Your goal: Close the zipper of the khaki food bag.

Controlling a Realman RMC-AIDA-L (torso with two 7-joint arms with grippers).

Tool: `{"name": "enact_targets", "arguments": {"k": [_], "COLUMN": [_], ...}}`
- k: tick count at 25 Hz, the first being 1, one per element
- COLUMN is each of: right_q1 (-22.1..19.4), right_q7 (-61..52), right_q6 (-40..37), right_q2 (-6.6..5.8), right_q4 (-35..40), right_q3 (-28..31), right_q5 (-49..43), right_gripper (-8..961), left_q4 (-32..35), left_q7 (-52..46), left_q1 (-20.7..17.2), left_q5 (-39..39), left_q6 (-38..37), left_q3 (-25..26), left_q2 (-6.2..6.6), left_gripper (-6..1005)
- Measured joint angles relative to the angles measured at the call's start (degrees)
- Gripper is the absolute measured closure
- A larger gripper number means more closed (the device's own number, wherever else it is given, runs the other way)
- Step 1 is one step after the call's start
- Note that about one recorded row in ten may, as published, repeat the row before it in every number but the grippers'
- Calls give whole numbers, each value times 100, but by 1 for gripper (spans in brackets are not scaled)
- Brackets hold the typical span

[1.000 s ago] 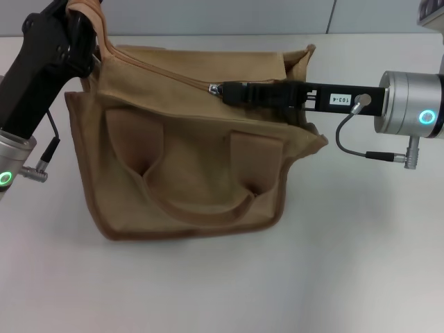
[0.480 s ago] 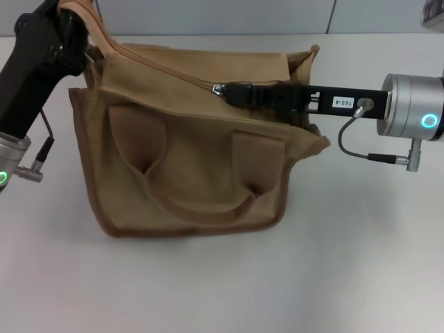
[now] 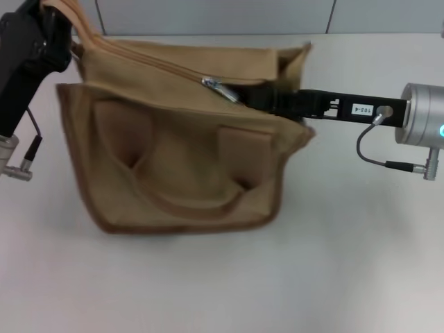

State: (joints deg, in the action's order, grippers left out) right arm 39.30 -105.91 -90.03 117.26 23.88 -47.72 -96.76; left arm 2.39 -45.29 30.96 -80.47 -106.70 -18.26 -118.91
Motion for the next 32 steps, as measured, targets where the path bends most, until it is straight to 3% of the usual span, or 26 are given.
{"name": "enact_targets", "arguments": {"k": [8, 23, 28, 32], "right_q1": [-137, -151, -12, 86], "right_q7": [123, 887, 891, 894], "right_q6": [-76, -569, -659, -496], "right_q2": [-24, 92, 116, 169], "right_q4": [36, 140, 248, 417], "right_q3": [161, 204, 38, -162], "right_q5": [8, 300, 286, 265], "right_gripper": [947, 936, 742, 689], "left_q4": [19, -36, -30, -37], "left_q7": [-9, -7, -7, -8], "left_q1": [-33, -68, -69, -50], "left_q5": [29, -2, -12, -46], "left_q6": [-1, -12, -57, -62], "left_q3": [34, 27, 21, 1], "left_q2": [9, -9, -6, -12], "left_gripper": [1001, 1001, 1001, 1001]}}
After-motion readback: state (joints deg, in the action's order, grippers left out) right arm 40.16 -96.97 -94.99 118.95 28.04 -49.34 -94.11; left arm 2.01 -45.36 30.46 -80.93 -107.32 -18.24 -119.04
